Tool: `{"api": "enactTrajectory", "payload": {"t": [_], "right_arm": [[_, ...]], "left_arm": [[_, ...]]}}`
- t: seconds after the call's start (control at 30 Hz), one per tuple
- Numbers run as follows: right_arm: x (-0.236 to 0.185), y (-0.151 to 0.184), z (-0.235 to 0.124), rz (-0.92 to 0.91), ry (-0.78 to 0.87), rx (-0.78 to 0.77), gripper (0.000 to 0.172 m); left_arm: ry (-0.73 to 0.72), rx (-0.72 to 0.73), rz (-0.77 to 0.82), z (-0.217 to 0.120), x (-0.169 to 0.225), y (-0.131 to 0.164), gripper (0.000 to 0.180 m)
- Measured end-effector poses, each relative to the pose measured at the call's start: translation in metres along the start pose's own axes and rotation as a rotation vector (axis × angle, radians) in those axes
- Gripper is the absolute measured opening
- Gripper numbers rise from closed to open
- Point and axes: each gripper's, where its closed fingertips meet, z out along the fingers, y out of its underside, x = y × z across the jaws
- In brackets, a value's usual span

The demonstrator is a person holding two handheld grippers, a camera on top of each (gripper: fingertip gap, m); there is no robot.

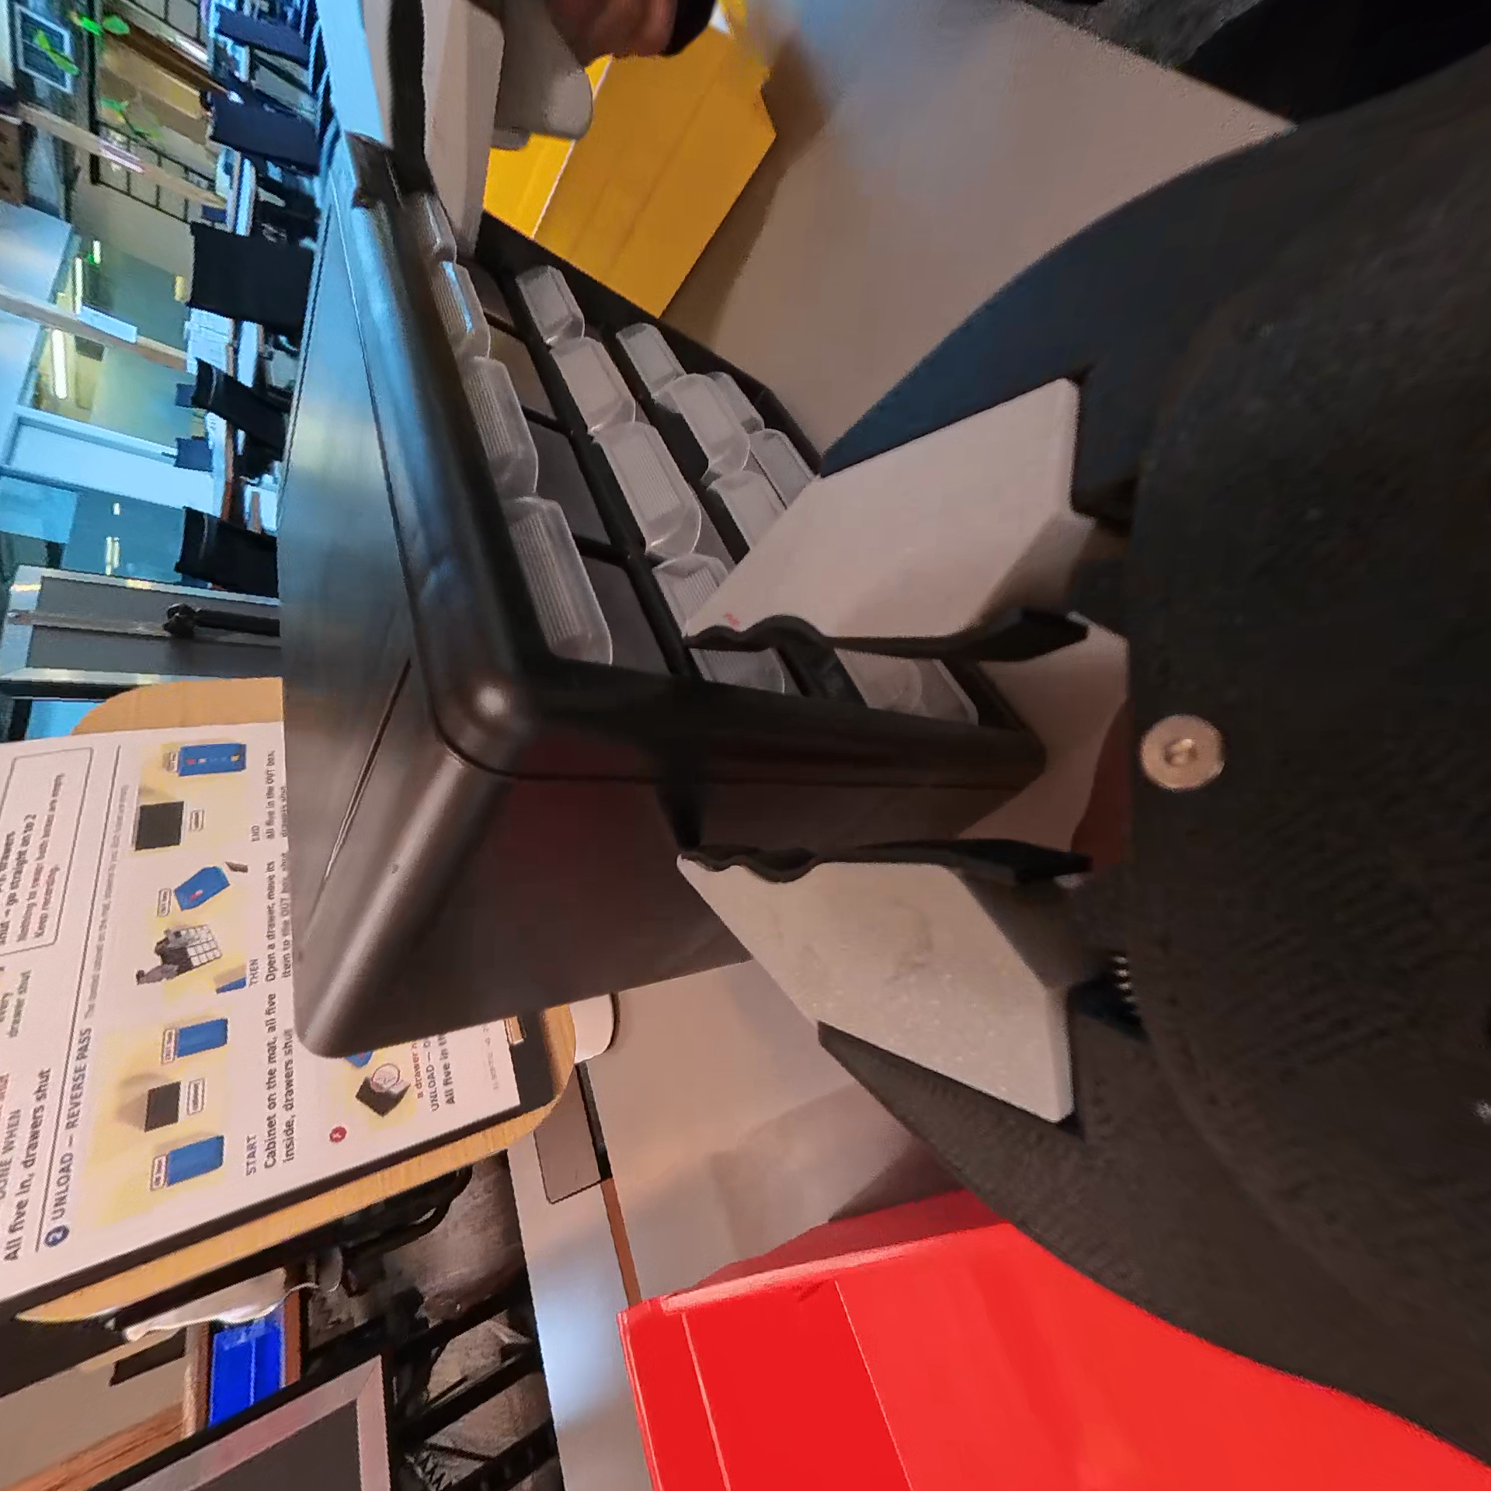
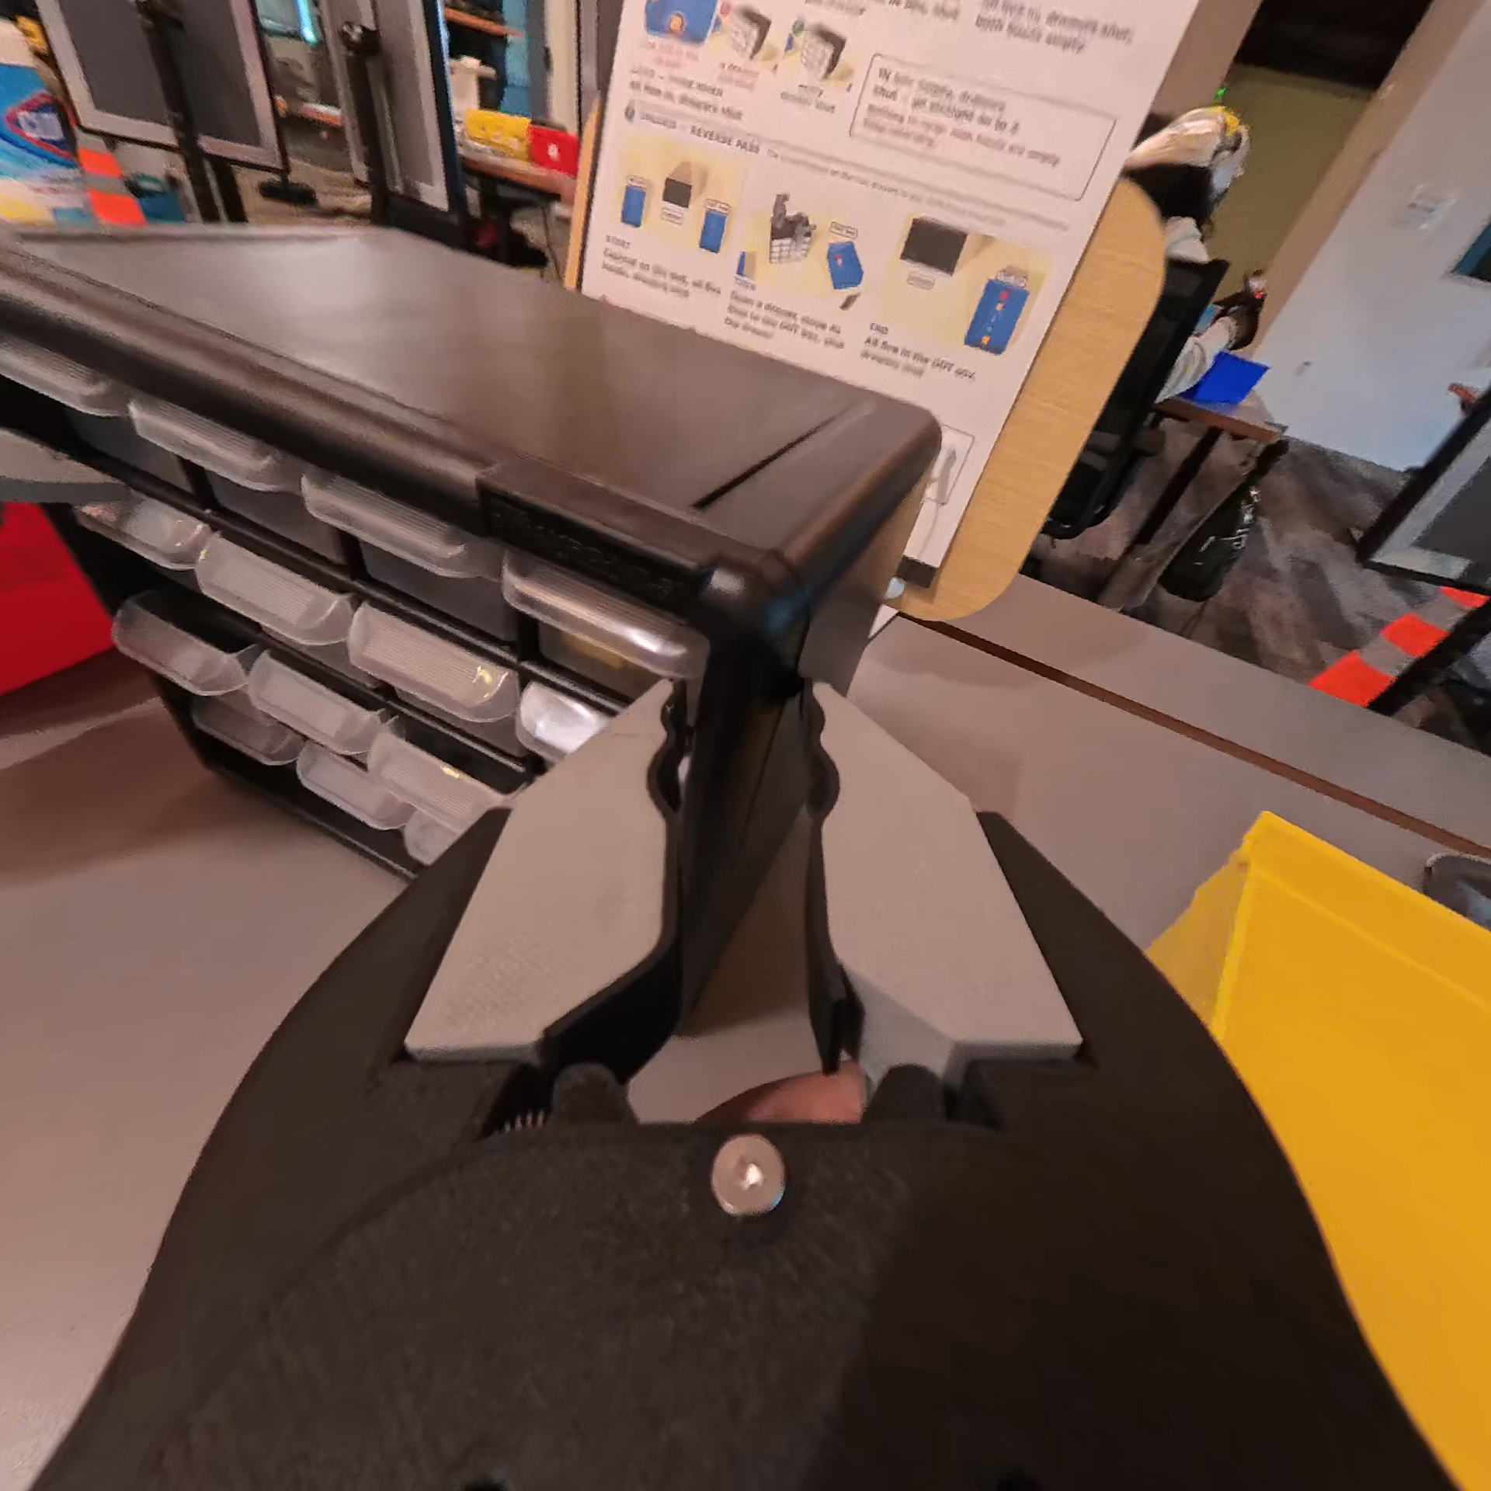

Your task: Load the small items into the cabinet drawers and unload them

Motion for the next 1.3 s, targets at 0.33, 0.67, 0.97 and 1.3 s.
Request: {"api": "enactTrajectory", "payload": {"t": [0.33,0.67,0.97,1.3], "right_arm": [[0.043,0.005,-0.027,0.077,0.061,-0.038,0.036],[0.125,0.103,-0.063,0.143,0.274,-0.458,0.058],[0.113,0.119,-0.048,0.026,0.215,-0.532,0.009],[0.102,0.114,-0.038,0.022,-0.004,-0.362,0.014]], "left_arm": [[-0.016,0.045,-0.055,-0.024,-0.012,-0.017,0.047],[-0.175,-0.130,0.108,-0.063,-0.050,-0.001,0.060],[-0.289,-0.552,0.202,-0.066,-0.093,0.087,0.060],[-0.225,-0.612,0.179,-0.063,-0.091,0.104,0.034]]}}
